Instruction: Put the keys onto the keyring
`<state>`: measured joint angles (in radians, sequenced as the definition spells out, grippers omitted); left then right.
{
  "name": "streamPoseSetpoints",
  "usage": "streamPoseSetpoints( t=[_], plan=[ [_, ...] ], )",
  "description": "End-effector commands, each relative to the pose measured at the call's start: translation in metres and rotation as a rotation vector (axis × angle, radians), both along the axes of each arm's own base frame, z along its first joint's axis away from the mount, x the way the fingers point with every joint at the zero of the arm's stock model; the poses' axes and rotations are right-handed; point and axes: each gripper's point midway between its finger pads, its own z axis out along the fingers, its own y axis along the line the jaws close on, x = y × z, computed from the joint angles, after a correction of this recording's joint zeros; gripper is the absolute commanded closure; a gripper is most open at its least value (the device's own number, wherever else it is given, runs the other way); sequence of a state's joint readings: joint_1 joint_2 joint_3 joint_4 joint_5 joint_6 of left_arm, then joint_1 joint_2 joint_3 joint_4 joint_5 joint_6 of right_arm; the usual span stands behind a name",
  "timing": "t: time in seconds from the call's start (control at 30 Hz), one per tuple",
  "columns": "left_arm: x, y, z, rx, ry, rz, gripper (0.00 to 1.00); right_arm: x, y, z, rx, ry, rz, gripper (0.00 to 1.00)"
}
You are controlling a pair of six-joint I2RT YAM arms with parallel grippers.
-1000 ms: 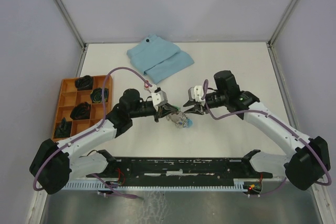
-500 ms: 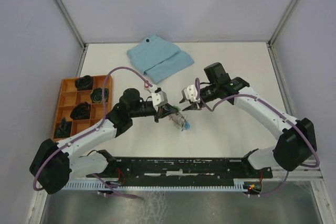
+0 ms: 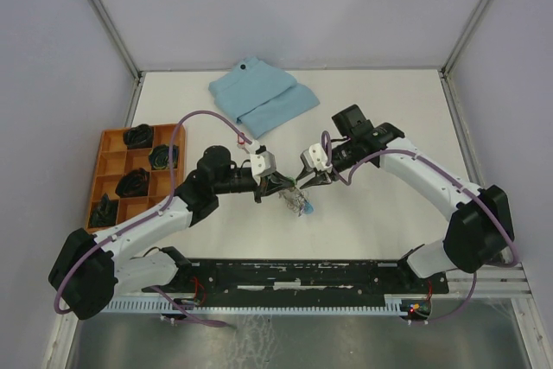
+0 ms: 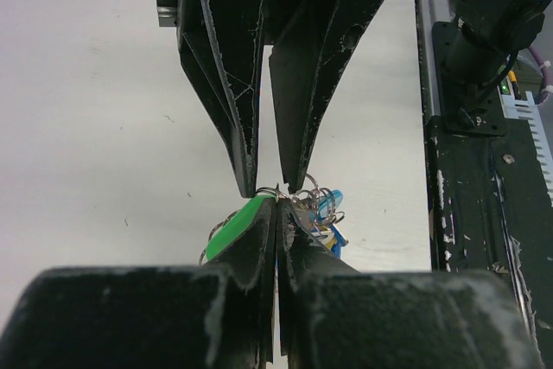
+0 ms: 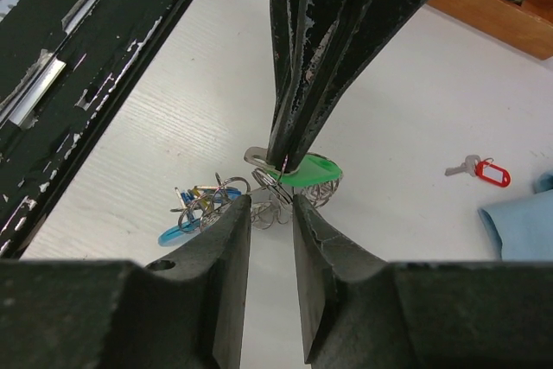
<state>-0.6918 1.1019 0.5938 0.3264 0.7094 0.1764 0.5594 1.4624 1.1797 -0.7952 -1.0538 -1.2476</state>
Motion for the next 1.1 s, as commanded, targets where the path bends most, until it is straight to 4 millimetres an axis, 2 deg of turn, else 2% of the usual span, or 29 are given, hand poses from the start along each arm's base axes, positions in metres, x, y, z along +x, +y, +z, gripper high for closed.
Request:
streamPoseSetpoints(
  t=[0.0,0.27,0.43,0.57,0.7,0.77,1.07],
  plan=[
    [0.003,-0.007,0.028,-0.048,-0.095,-0.027,0.97,-0.003,0.009,0.017,0.074,-0.006,0.044,0.66],
    [0.002,-0.008,0.028,-0.047,-0.094,-0.030,0.97,-0.006,0.012,0.016,0.082,0.024,0.057,0.66],
    [0.002,-0.008,0.028,-0.047,-0.093,-0.032,0.97,-0.008,0.015,0.012,0.076,0.043,0.067,0.71],
    [0.002,-0.007,0.028,-0.045,-0.095,-0.029,0.97,-0.008,0.014,0.011,0.066,0.046,0.066,0.78],
    [0.002,-0.007,0.028,-0.044,-0.094,-0.026,0.97,-0.009,0.014,0.011,0.066,0.054,0.067,0.95],
    [0.003,-0.005,0.027,-0.041,-0.092,-0.014,0.97,-0.008,0.013,0.012,0.059,0.039,0.058,0.99],
    [0.011,0.010,0.013,-0.034,-0.084,0.115,0.97,0.014,0.004,0.029,0.077,-0.054,-0.127,0.99]
  ],
)
